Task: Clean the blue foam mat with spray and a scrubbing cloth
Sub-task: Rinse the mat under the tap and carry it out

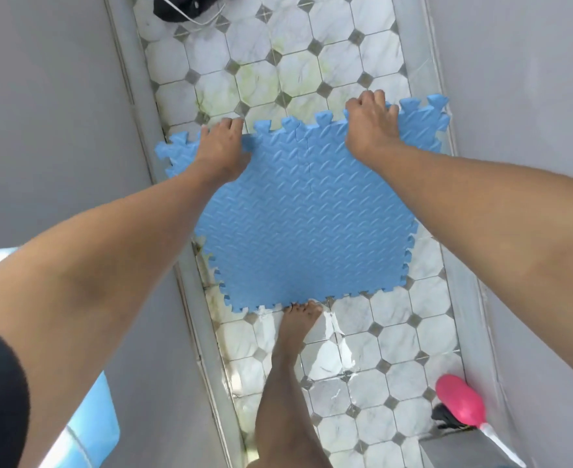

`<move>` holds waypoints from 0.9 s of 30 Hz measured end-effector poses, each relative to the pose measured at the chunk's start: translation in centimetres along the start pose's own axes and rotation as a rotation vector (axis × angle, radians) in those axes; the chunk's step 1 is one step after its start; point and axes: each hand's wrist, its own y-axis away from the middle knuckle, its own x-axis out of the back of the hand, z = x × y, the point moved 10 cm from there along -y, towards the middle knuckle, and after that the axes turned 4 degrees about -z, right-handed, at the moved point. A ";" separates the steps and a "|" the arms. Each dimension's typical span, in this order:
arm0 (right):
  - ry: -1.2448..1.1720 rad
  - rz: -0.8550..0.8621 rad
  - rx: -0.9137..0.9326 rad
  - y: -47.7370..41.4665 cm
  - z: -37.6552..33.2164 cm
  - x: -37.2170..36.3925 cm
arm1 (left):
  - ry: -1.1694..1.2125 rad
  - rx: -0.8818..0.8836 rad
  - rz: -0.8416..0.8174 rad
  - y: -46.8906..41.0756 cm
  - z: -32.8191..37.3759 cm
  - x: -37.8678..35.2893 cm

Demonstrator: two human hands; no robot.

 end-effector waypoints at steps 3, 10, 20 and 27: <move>-0.047 -0.114 -0.002 -1.3 0.6 -2.4 | -0.043 -0.025 -0.040 -1.3 0.5 -1.2; -0.471 -0.250 -0.013 9.0 -1.0 -9.2 | 0.057 -0.026 -0.106 4.9 3.5 -3.9; -1.085 -0.383 -0.701 47.1 10.9 -21.0 | 0.264 -0.127 -0.434 24.2 18.5 -14.2; -1.269 -0.327 -1.169 69.5 21.7 -30.0 | 0.102 -0.382 -0.636 36.2 35.1 -24.1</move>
